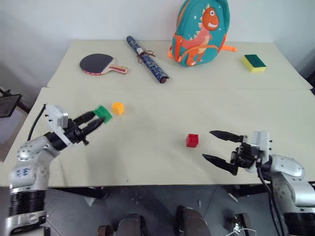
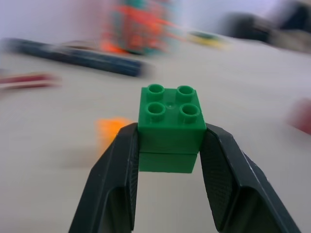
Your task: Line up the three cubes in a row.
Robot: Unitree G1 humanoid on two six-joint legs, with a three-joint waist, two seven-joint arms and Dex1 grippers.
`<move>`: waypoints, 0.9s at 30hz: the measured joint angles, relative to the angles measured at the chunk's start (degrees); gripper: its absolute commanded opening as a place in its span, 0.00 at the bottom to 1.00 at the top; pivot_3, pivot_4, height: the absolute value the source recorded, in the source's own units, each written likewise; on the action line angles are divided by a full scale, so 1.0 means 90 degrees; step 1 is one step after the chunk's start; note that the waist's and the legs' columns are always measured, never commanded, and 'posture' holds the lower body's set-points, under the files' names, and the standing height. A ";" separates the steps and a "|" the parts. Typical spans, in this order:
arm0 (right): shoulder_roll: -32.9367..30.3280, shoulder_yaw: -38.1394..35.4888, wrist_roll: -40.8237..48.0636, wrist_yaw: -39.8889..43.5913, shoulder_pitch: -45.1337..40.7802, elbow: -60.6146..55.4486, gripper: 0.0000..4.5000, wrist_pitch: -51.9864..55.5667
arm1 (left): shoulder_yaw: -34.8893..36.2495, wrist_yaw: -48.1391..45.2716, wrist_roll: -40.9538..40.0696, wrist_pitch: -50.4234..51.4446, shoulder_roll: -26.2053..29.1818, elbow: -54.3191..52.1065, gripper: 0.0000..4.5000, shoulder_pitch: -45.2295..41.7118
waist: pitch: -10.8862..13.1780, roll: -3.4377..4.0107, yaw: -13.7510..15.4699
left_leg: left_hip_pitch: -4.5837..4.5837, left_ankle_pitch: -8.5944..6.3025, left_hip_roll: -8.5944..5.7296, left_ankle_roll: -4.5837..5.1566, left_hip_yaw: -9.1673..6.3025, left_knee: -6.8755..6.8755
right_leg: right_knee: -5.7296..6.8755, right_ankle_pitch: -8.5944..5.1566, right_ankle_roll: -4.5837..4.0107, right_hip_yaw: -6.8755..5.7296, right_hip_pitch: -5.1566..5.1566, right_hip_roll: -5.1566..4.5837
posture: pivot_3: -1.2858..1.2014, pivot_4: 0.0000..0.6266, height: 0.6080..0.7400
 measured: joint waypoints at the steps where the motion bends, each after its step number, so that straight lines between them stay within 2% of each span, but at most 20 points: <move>1: -0.0031 -0.0043 0.0036 -0.0004 0.0063 -0.0074 1.00 0.0029 | -0.0307 -0.0396 0.0065 -0.0019 0.0031 -0.0017 0.32 -0.0089 | -0.0001 0.0002 0.0052 | 0.0005 0.0000 -0.0002 0.0001 0.0002 0.0003 | -0.0001 0.0000 -0.0002 0.0005 0.0006 0.0000 | 0.52 0.24 1.00; 2: -0.0081 -0.0078 0.0042 0.0001 0.0132 -0.0100 1.00 0.0035 | -0.0620 -0.0690 0.0182 -0.0070 -0.0041 0.0026 0.32 -0.0247 | -0.0001 0.0002 0.0093 | 0.0003 0.0002 -0.0004 0.0005 0.0002 0.0006 | -0.0001 -0.0001 -0.0003 0.0005 0.0008 -0.0001 | 0.52 0.24 1.00; 6: -0.0259 -0.0205 0.0022 0.0035 0.0432 -0.0158 1.00 0.0033 | -0.2194 -0.1535 0.1218 -0.0981 -0.1025 0.0888 0.32 -0.1315 | -0.0005 -0.0004 0.0182 | -0.0005 0.0004 -0.0009 0.0010 0.0014 0.0016 | -0.0001 0.0002 -0.0006 0.0012 0.0001 0.0000 | 0.52 0.24 1.00; 9: -0.0297 -0.0300 0.0046 -0.0025 0.0635 -0.0334 1.00 0.0054 | -0.2626 -0.1663 0.1683 -0.1383 -0.1619 0.1943 0.32 -0.1961 | -0.0005 -0.0005 0.0080 | -0.0006 0.0004 -0.0006 0.0009 0.0015 0.0007 | 0.0009 0.0002 -0.0006 0.0008 -0.0011 0.0003 | 0.52 0.24 1.00; 17: -0.0322 -0.0418 0.0081 -0.0151 0.1018 -0.0738 1.00 0.0186 | -0.2765 -0.1596 0.2414 -0.2511 -0.2316 0.4022 0.32 -0.3053 | -0.0003 -0.0008 0.0057 | -0.0010 0.0004 -0.0005 0.0015 0.0018 0.0010 | 0.0003 0.0002 -0.0005 0.0012 -0.0012 0.0001 | 0.52 0.24 1.00; 26: -0.0315 -0.0390 0.0077 -0.0266 0.1186 -0.0853 1.00 0.0191 | -0.2576 -0.1587 0.2618 -0.2917 -0.2560 0.5010 0.32 -0.3564 | -0.0001 -0.0011 0.0068 | -0.0013 0.0003 -0.0006 0.0018 0.0015 0.0016 | 0.0003 0.0003 -0.0003 0.0011 -0.0011 0.0000 | 0.52 0.24 1.00; 27: -0.0315 -0.0374 0.0077 -0.0265 0.1169 -0.0852 1.00 0.0194 | -0.2574 -0.1675 0.2615 -0.2887 -0.2583 0.5041 0.40 -0.3576 | -0.0001 -0.0011 0.0067 | -0.0013 0.0003 -0.0006 0.0018 0.0015 0.0016 | 0.0004 0.0003 -0.0003 0.0011 -0.0011 0.0000 | 0.52 0.24 1.00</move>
